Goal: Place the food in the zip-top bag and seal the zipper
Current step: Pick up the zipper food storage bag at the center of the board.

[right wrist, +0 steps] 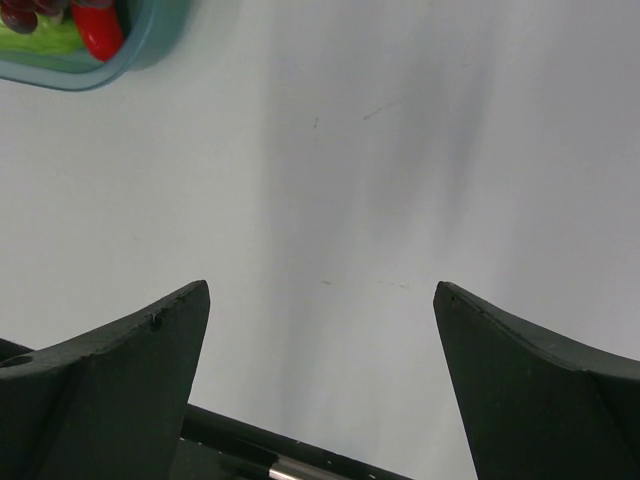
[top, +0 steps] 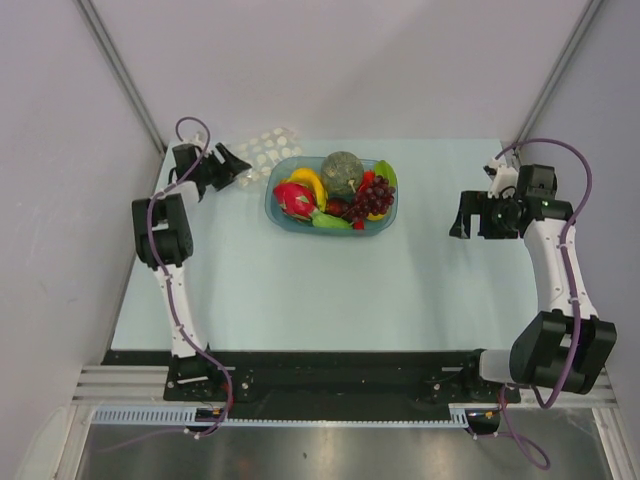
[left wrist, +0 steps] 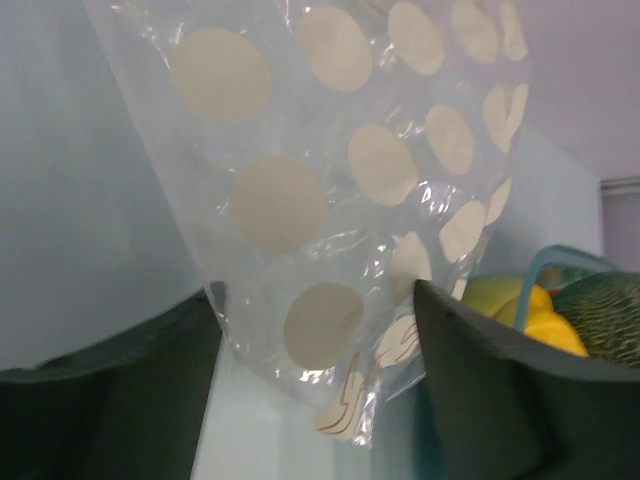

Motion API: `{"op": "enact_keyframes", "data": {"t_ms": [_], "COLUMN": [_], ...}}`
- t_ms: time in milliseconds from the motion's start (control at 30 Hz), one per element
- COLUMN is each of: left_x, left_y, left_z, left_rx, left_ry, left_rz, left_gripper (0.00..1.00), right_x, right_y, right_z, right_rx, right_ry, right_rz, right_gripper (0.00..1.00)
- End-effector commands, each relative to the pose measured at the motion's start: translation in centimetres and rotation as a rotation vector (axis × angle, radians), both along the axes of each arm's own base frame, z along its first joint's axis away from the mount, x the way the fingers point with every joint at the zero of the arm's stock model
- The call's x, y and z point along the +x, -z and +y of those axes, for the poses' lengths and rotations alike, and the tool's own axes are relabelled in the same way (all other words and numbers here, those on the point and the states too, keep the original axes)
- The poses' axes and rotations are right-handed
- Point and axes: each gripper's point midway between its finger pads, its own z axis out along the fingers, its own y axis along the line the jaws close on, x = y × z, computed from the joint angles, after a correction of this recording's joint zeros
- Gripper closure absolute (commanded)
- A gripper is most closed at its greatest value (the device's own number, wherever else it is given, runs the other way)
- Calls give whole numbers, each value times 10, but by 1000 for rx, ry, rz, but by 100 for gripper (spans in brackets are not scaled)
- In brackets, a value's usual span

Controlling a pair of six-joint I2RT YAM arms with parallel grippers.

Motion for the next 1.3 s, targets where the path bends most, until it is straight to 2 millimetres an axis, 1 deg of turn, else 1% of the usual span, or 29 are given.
{"op": "enact_keyframes", "data": {"t_ms": [0,33,67,100,133,167,200,233,300,367,433,467,567,633,667,700,800,833,900,933,967,1000,1067,1100,1133,1167,1200,1233,1267], "left_x": [16,15,13,6,4,-3,-7,-16,-32,-59,-82,-102,-141,-175,-188,-213,-250,-273,-303,-331,-340,-354,-392,-402,-399,-415,-421,-414,-418], "left_y": [-40,-46,-53,-62,-89,-98,-112,-151,-173,-212,-232,-253,-260,-290,-285,-308,-314,-333,-339,-358,-357,-350,-357,-330,-326,-324,-306,-297,-289], "left_z": [-12,-15,-16,-17,-16,-14,-4,-1,12,12,10,2,-18,-34,-41,-54,-76,-85,-104,-113,-118,-129,-152,-156,-155,-166,-166,-161,-161], "left_rx": [-115,-128,-144,-184,-186,-193,-202,-193,-210,-205,-204,-193,-227,-252,-275,-276,-304,-290,-302,-257,-175,-160,19,55,166,291,342,427,496], "left_ry": [73,89,104,135,145,140,120,124,99,114,134,170,251,306,320,368,404,429,487,519,542,578,711,717,687,762,786,745,784], "left_rz": [-129,-134,-146,-147,-196,-199,-210,-274,-291,-344,-353,-374,-338,-378,-359,-398,-368,-422,-458,-557,-624,-597,-786,-666,-701,-816,-775,-767,-809], "left_gripper": [33,47,72,82,89,100,100,100,100,100,100,100,100,100,100,100,100,100,100,100,100,100,100,100,100,100,100,100,100], "right_x": [17,18,19,18,18,17,15,13,10,6,3,0,-7,-11,-12,-16,-24,-26,-30,-32,-34,-39,-42,-44,-45,-46,-47,-49,-50], "right_y": [-41,-43,-47,-50,-53,-53,-56,-59,-65,-73,-82,-90,-109,-119,-124,-130,-146,-149,-156,-158,-158,-162,-165,-167,-172,-174,-178,-181,-183], "right_z": [8,10,12,16,18,20,24,27,34,40,49,53,67,75,78,81,88,89,93,95,97,103,108,111,114,116,118,120,122], "right_rx": [-13,-21,-25,-29,-28,-20,-5,4,36,69,114,128,192,229,250,264,281,280,312,327,345,386,428,441,461,468,473,477,479], "right_ry": [-45,-50,-56,-65,-68,-70,-75,-82,-99,-106,-129,-140,-176,-194,-193,-200,-232,-238,-222,-223,-224,-223,-228,-230,-230,-235,-240,-248,-256], "right_rz": [-149,-162,-178,-188,-195,-194,-200,-210,-216,-234,-255,-278,-330,-353,-362,-376,-429,-442,-455,-458,-450,-438,-429,-429,-435,-436,-442,-447,-447], "right_gripper": [0,0,0,0,0,0,0,0,0,0,0,0,0,0,0,0,0,0,0,0,0,0,0,0,0,0,0,0,0]}}
